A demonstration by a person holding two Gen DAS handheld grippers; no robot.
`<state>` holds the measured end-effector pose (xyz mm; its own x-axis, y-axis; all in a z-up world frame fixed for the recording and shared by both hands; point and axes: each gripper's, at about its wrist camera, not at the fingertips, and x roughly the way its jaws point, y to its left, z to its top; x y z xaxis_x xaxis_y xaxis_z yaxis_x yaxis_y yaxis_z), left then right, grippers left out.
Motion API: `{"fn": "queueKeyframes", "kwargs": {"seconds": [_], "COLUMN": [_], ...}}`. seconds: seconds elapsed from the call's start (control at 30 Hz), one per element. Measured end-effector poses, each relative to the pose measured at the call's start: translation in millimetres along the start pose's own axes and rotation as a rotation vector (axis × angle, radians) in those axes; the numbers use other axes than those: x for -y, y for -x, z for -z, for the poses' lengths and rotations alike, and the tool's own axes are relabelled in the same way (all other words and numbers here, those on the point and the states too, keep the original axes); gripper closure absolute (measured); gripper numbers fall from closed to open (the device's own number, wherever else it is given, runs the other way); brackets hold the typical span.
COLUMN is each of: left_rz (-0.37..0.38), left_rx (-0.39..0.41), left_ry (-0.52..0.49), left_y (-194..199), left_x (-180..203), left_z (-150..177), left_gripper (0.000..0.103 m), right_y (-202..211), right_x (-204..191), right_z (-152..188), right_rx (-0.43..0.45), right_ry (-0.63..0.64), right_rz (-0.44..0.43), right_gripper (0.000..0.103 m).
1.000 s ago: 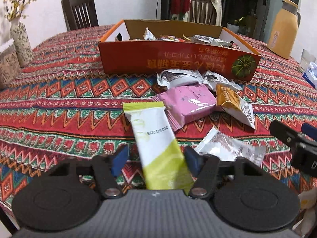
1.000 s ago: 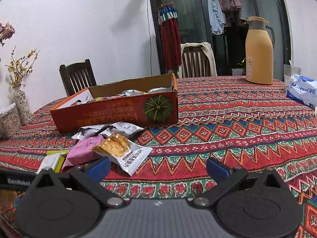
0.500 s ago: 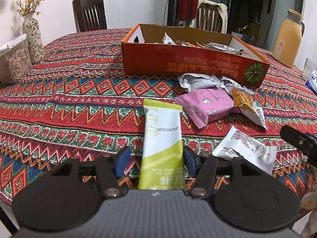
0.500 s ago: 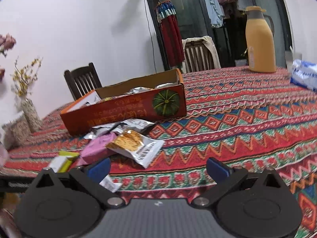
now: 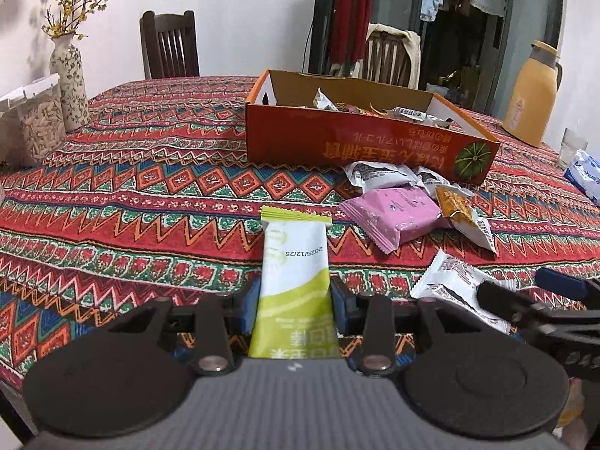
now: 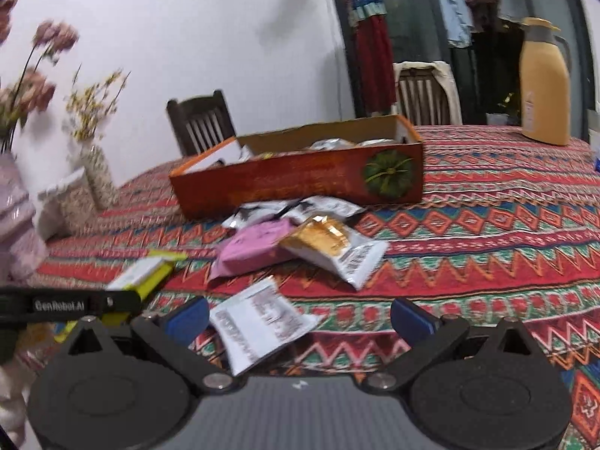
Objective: Organize snacks
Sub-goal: 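Grasp a white printed packet with the right gripper while the left holds the bar, then carry both snacks over the box and open both grippers to drop them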
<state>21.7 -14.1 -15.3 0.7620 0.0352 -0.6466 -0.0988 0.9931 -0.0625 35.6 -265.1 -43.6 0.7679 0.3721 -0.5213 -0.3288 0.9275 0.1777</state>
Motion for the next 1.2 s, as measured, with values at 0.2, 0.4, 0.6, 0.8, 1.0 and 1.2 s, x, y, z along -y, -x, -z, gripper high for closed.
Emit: {"fn": "queueKeyframes", "kwargs": {"seconds": [0.2,0.4,0.6,0.8,1.0,1.2], "left_rz": [0.000,0.001,0.013,0.017,0.020,0.032], "left_rx": [0.001,-0.005,-0.015,-0.008,0.001,0.005], "left_ry": [-0.008,0.015,0.019,0.025,0.021,0.014], "left_y": [2,-1,-7,-8,-7,-7], "left_x": [-12,-30,-36,-38,-38,-36], "left_z": [5,7,8,8,10,8], "left_gripper": [0.064,0.063,0.062,0.055,0.062,0.063], "right_y": [-17,-26,-34,-26,-19,-11], "right_x": [-16,-27,-36,-40,-35,-31], "right_z": [3,-2,-5,1,6,6], "right_rx": [-0.068,-0.088,-0.094,-0.060,-0.022,0.006], "right_ry": [0.065,0.123,0.166,0.170,0.147,0.126], "right_rz": [0.034,0.064,0.068,0.062,0.054,0.053], "right_gripper": [0.000,0.004,0.025,0.046,0.062,0.063]}}
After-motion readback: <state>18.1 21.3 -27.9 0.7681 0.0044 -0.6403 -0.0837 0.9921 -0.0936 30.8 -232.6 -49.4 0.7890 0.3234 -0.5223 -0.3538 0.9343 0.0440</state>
